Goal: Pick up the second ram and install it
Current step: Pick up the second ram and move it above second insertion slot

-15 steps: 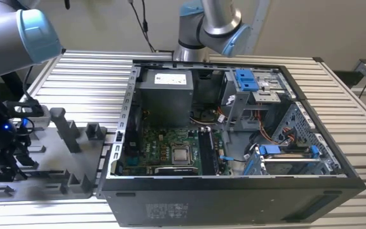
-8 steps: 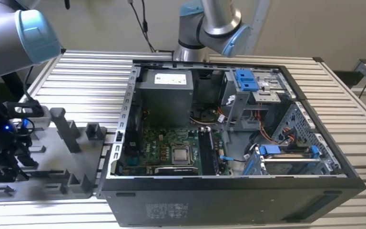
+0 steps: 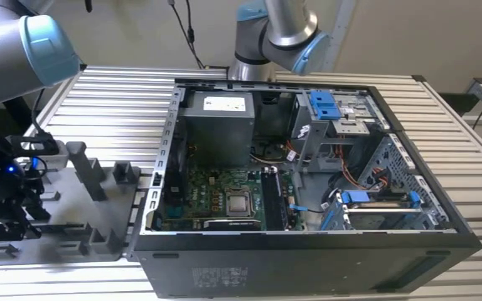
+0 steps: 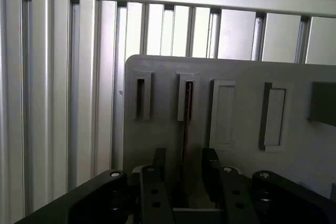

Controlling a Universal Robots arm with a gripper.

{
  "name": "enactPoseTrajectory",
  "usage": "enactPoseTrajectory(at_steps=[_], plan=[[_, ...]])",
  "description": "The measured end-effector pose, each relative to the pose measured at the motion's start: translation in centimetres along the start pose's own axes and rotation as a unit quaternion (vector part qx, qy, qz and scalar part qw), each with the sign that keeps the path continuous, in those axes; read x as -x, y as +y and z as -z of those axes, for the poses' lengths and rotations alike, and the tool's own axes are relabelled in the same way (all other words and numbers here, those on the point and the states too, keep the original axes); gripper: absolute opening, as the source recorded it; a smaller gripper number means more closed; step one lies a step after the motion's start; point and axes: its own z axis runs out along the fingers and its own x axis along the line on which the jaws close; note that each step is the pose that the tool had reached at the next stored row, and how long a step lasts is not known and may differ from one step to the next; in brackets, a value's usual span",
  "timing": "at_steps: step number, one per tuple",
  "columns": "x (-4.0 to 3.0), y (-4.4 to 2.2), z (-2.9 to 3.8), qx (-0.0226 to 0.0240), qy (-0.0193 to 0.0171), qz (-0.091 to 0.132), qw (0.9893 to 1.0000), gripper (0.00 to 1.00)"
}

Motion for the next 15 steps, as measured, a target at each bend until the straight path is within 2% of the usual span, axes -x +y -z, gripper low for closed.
enactPoseTrajectory(at_steps=[6,13,15], plan=[[0.00,0.06,-0.44,0.0001,0.0003,0.001,1.0000,0.42],[0.00,0.06,-0.49,0.0001,0.0003,0.001,1.0000,0.42],[0.00,0.06,-0.49,0.0001,0.0003,0.001,1.0000,0.33]])
